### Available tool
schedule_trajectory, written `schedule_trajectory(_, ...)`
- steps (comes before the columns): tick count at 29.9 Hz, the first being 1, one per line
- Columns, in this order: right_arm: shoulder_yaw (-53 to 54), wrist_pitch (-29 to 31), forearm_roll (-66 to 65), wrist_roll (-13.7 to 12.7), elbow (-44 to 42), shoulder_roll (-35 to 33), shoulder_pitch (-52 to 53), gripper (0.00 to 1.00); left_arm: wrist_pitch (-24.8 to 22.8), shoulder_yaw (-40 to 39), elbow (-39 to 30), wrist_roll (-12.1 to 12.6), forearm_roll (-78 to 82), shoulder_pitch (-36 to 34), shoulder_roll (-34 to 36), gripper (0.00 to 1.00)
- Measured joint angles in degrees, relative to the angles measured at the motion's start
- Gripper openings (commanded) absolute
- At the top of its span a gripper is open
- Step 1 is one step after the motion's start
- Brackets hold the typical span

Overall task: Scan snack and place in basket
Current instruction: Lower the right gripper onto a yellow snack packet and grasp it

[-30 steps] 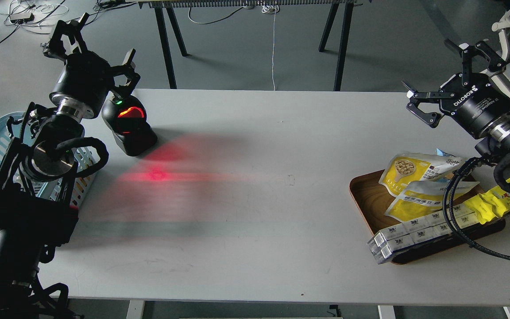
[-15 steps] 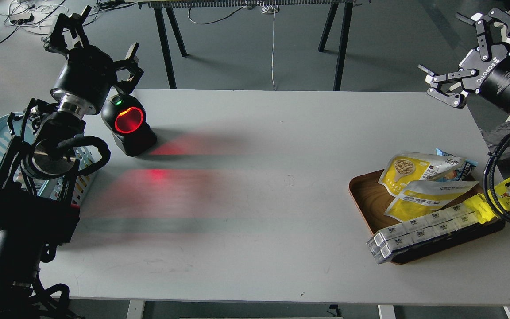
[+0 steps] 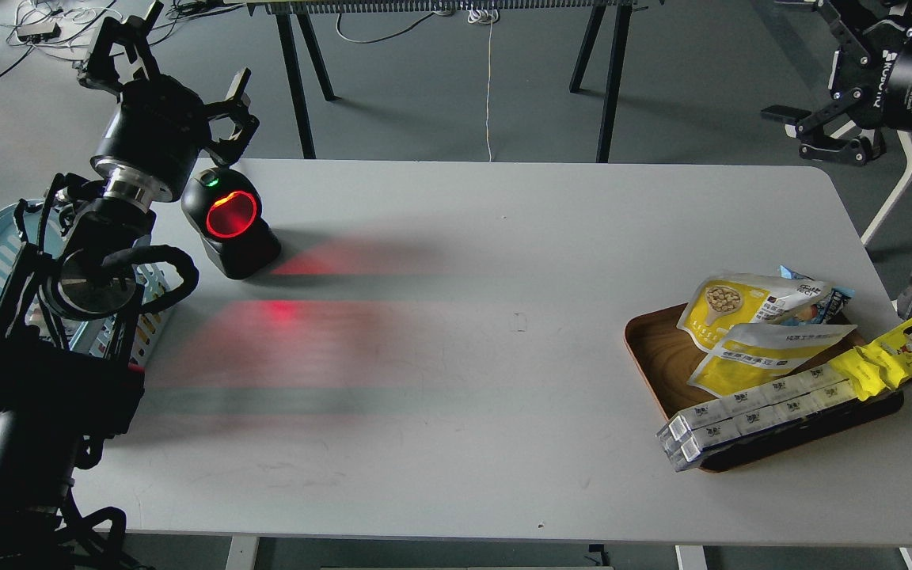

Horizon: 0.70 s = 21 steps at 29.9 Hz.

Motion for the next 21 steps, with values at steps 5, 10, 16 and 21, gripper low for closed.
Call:
schedule_trajectory(5, -16.4, -1.0, 1.6, -2.8, 0.9, 2.6, 16.0, 0.99, -0.1, -0.2, 0.0, 0.0, -0.1, 0.0, 0.0, 1.0)
schedule_trajectory(10, -35.2, -6.5, 7.8, -7.1, 5.8, 11.4, 31.4, 0.99, -0.7, -0.6, -0.2, 0.0, -0.2, 0.0, 0.1, 1.0)
schedule_trajectory(16, -50.1, -22.0, 24.8, -8.2, 14.9, 24.9, 44.8, 0.99, -0.8, -0.6, -0.2, 0.0, -0.1, 0.0, 0.1, 1.0)
schedule_trajectory(21, -50.2, -31.5, 34.2, -8.4, 15.7, 28.9, 46.1, 0.99, -0.7, -0.3, -0.2, 0.0, -0.1, 0.0, 0.0, 1.0)
